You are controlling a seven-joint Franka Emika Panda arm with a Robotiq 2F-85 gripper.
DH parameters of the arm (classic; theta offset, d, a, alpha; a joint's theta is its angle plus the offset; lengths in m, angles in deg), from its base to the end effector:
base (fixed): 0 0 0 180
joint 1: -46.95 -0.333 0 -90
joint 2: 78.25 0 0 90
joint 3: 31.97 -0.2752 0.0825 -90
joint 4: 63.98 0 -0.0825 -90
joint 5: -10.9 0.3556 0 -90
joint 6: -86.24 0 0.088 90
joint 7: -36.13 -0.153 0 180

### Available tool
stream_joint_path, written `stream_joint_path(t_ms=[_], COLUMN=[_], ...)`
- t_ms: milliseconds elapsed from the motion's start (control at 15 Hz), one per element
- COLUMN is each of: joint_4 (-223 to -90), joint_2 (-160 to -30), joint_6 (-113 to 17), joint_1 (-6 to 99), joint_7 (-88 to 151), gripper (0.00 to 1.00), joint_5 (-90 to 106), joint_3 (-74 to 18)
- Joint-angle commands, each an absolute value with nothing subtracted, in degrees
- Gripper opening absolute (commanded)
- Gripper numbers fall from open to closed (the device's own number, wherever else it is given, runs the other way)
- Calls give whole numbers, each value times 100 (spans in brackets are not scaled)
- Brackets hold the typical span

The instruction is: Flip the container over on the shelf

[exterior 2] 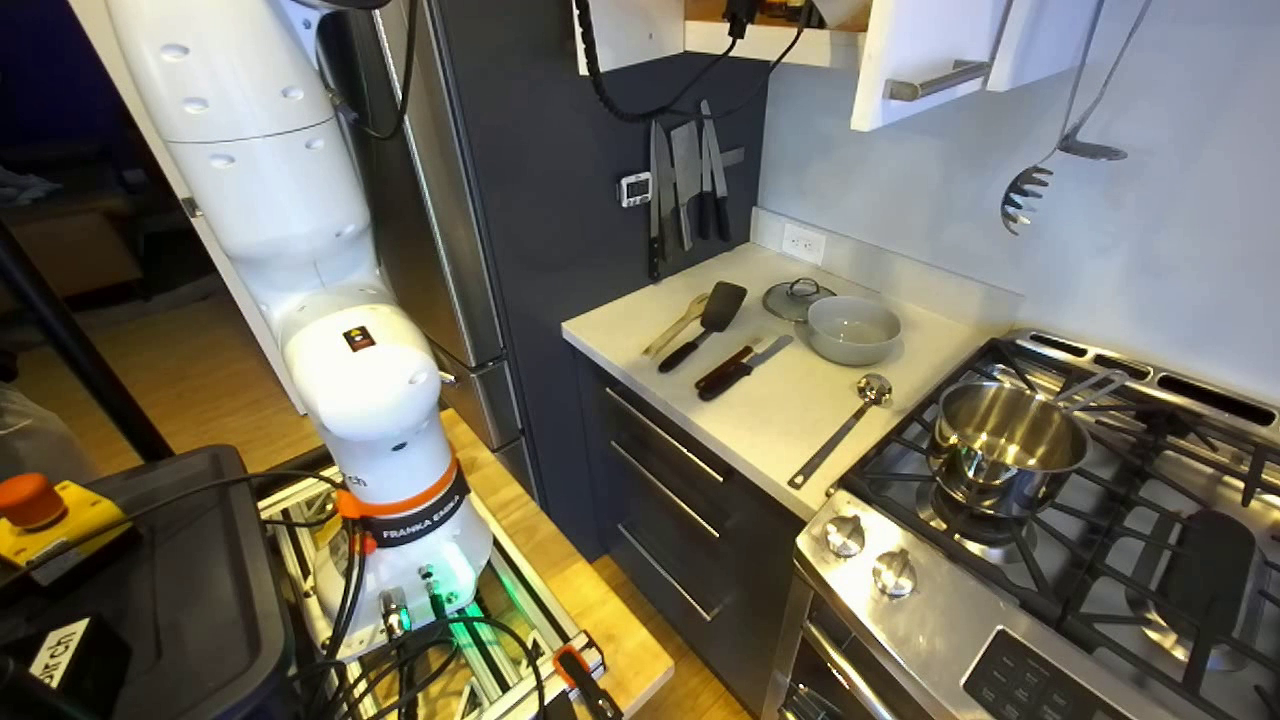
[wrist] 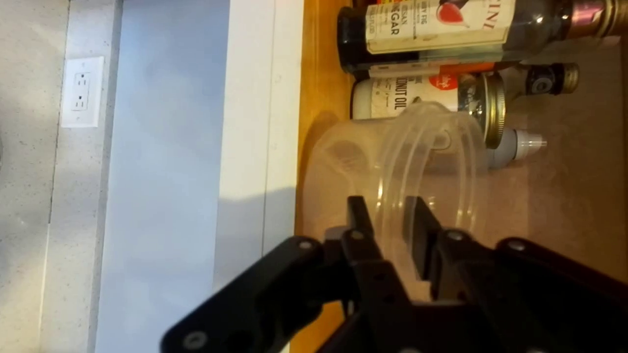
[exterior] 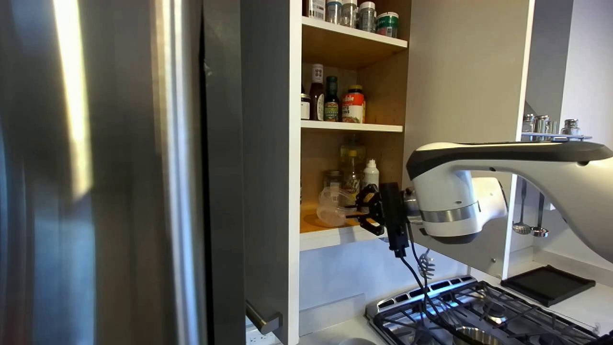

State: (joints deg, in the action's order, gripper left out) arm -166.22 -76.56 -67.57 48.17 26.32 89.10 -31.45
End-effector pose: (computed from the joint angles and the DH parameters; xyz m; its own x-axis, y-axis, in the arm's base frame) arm 0.6120 -0.0299 0.5966 0.4026 -0.9130 -0.0661 -0.2577 -0.0438 -0.9652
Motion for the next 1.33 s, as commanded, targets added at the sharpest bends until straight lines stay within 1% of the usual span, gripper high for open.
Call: stream_joint_path(t_ms=[0, 67, 133, 200, 267, 533, 667, 933, 1267], joint_4=[-16545, -16538, -16531, -16525, -16518, -16480, -16482, -16531, -16485], joint_2=[-7736, -7742, -7749, -7753, -7759, -7723, -7690, -7727, -7867], joint_6=[-6885, -6880, -6878, -6867, -6856, -6471, -5929, -4860, -3938], joint_1=[4805, 4805, 4805, 4805, 4804, 4825, 4862, 4936, 5033], joint_7=[2761, 2758, 2759, 2757, 2755, 2585, 2335, 1389, 167], gripper=[5, 4, 0, 0, 2, 2, 2, 2, 2], joint_5=[9107, 9109, 9107, 9106, 9110, 9422, 9673, 9496, 9492], joint_3=[-3153, -3153, -3153, -3153, -3154, -3124, -3080, -2959, -2849])
